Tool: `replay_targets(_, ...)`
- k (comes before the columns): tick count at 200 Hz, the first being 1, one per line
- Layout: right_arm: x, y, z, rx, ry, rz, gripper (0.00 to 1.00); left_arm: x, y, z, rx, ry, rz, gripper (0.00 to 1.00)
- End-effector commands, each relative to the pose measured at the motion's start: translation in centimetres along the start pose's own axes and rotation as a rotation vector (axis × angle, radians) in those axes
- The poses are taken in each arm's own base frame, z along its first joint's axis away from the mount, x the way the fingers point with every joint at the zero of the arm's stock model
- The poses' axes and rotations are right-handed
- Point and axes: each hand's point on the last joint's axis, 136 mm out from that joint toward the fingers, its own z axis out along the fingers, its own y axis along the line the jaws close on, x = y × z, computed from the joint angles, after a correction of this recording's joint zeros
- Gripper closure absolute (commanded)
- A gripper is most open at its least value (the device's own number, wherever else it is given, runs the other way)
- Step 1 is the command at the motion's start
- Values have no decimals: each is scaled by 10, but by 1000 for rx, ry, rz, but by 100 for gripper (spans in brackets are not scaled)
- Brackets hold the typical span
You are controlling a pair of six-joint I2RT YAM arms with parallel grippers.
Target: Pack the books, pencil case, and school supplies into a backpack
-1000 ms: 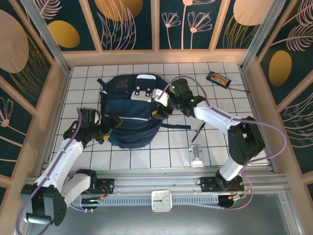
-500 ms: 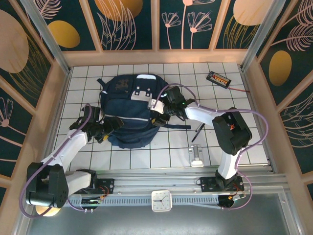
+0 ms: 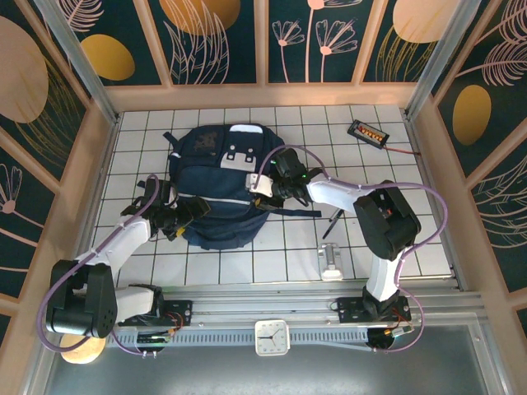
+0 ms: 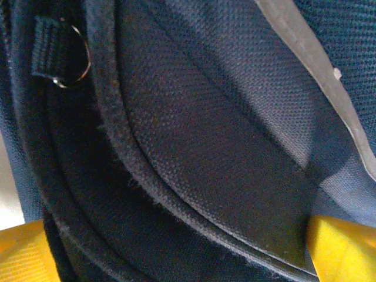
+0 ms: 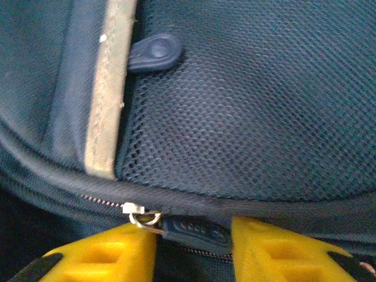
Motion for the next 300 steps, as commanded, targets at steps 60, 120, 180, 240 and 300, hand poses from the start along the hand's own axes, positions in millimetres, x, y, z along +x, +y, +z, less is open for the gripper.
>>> replay_targets(60,-11,20,-20,-37,37,58,100,-1,-10,11,96,1,-48,12)
replay_targets(120,-40,73,-35,-197,47,184,100,-7,-30,15,197,-18,-100,17)
replay_targets(180,-79,81,-12,-255,19,586,100,3,-63,22,264,-1,-79,17)
replay_targets(240,-124,71,17,-371,-10,1064,100,16,-80,26,288,18,-50,16)
replay_targets(300,-118,66,4,-372,-12,1240,39,21,-69,13,248,-3,-10,8)
